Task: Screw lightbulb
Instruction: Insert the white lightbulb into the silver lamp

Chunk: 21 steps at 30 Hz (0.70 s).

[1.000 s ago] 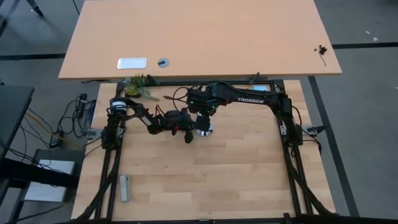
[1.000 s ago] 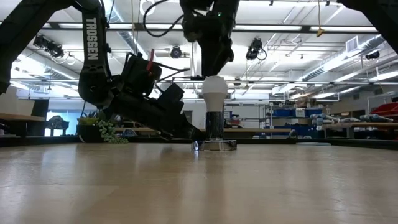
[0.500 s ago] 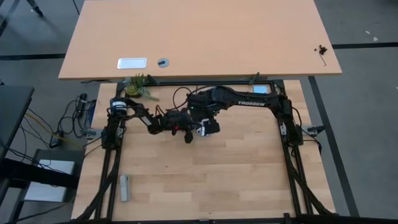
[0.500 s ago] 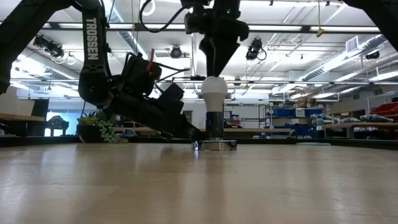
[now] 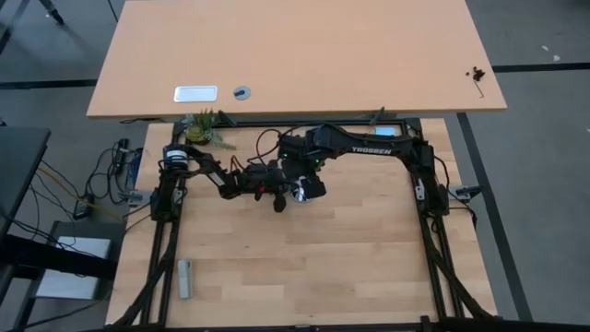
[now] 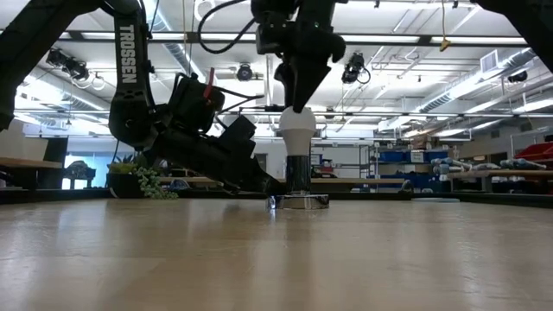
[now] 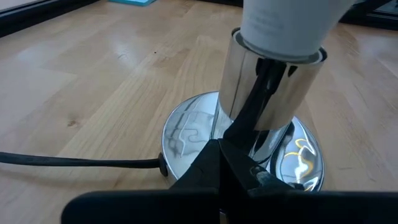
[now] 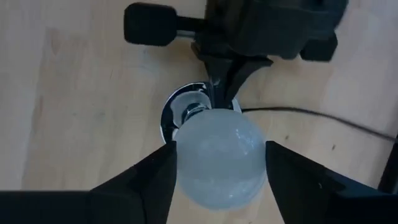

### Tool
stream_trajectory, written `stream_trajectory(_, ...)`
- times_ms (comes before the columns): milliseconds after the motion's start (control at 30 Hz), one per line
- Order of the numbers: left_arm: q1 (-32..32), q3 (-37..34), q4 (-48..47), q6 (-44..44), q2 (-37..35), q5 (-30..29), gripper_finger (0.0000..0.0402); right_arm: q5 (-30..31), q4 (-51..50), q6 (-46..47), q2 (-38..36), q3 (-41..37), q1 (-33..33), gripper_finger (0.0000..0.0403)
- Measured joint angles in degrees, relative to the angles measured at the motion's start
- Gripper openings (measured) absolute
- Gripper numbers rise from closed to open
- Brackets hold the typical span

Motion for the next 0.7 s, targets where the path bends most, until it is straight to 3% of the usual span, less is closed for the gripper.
stream_trajectory(100, 0.0, 0.0, 0.0, 0.0, 0.0, 0.0, 0.0, 0.2, -1.0, 9.1, 0.0, 0.1, -0.1, 0.0221)
stream_trajectory(267, 0.0, 0.0, 0.0, 0.0, 0.0, 0.0, 0.0, 0.9, -0.9, 34.9, -0.1, 0.1, -0.4, 0.0218)
stream_trajectory(367, 0.0, 0.0, 0.0, 0.0, 0.0, 0.0, 0.0, -2.3, -1.1, 43.7, -0.1, 0.1, -1.2, 0.0221)
stream_trajectory(533, 0.0, 0.0, 0.0, 0.0, 0.0, 0.0, 0.0, -4.7, -2.4, 41.9, 0.3, 1.7, -2.0, 0.023)
stream_trajectory(700, 0.0, 0.0, 0.0, -0.1, 0.0, 0.0, 0.0, -2.8, -3.0, 29.0, 0.4, 5.7, -2.0, 0.0248)
